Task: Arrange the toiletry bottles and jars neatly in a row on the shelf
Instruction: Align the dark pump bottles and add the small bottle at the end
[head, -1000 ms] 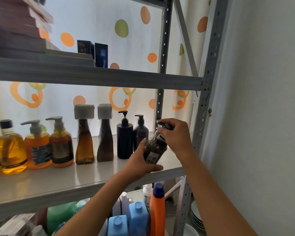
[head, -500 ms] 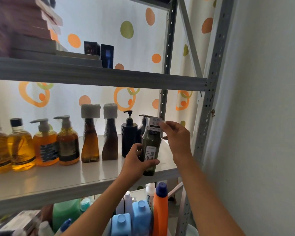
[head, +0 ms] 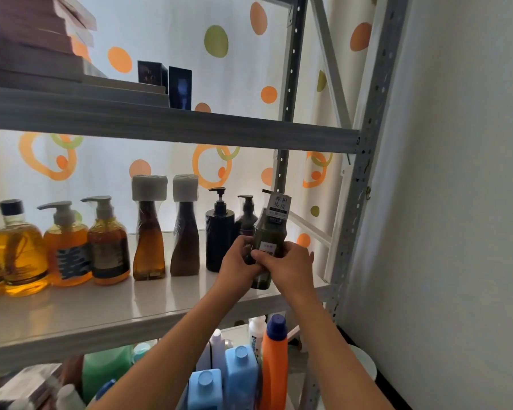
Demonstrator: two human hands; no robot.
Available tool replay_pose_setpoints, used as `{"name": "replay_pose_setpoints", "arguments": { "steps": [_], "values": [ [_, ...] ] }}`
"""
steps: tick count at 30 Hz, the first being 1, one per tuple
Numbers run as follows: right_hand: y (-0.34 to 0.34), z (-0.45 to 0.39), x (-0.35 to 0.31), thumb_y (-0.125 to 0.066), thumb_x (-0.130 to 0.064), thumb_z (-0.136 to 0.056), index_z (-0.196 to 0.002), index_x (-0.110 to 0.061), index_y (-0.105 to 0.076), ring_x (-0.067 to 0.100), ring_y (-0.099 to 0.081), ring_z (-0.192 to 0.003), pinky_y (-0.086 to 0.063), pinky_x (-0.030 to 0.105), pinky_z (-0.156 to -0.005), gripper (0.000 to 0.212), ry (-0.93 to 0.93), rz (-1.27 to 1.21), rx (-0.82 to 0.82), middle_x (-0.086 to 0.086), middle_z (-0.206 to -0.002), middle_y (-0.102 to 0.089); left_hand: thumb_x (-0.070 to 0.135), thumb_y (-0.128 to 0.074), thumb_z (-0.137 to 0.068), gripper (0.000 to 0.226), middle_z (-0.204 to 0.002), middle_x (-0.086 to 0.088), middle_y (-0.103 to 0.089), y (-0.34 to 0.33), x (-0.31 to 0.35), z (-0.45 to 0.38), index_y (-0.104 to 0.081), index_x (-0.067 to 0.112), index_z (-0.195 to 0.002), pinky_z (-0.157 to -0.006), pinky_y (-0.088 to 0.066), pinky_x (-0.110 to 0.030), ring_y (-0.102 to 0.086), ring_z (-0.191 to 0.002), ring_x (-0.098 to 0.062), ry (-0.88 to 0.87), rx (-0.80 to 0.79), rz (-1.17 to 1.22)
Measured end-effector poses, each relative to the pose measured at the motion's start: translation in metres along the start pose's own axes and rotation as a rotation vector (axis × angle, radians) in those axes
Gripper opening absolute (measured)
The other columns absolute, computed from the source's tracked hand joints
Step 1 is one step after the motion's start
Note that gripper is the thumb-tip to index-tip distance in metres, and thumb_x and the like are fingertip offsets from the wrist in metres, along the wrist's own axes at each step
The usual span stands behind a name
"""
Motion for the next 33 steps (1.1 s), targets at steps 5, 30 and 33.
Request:
{"name": "replay_pose_setpoints", "arguments": {
  "steps": [5,30,33],
  "values": [
    [0.004,-0.014,0.015,-0.08,-0.039,-0.077,-0.12,-0.017,-0.066,0.019,-0.071,-0.101,-0.059,0.038,-0.09,0.051,-0.006,0.05,0.051,0.0,-0.111,-0.073,0.005,-0.072,-0.079,0.057,-0.113,0.005,-0.07,-0.018,-0.006,-0.013,-0.056,0.03,-0.127,-0.085,-0.057,-0.035,-0.067,-0.105,-0.014,-0.039,-0.157,-0.091],
    [-0.028,-0.099,0.063,-0.079,-0.029,-0.073,-0.102,-0.01,-0.068,0.022,-0.067,-0.086,-0.037,0.016,-0.056,0.037,-0.114,0.233,-0.07,0.006,-0.095,-0.071,-0.001,-0.062,-0.086,0.032,-0.11,-0.003,-0.07,-0.007,-0.032,-0.057,-0.067,0.011,-0.115,-0.09,-0.048,-0.025,-0.065,-0.103,-0.016,-0.055,-0.049,-0.52],
    [-0.036,-0.111,0.065,-0.08,-0.028,-0.069,-0.101,-0.009,-0.068,0.026,-0.07,-0.087,-0.053,0.025,-0.064,0.04,-0.111,0.229,-0.063,0.009,-0.097,-0.073,-0.003,-0.061,-0.086,0.036,-0.11,-0.001,-0.07,-0.005,-0.029,-0.056,-0.066,0.014,-0.117,-0.094,-0.051,-0.029,-0.064,-0.102,-0.011,-0.077,-0.053,-0.482]
  ]
}}
Point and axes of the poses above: each hand's wrist, its own z-axis away from the middle knuckle, its own y-axis out of the back of the hand, x = y × z, the point moved 10 cm from there along -z, towards the middle knuckle
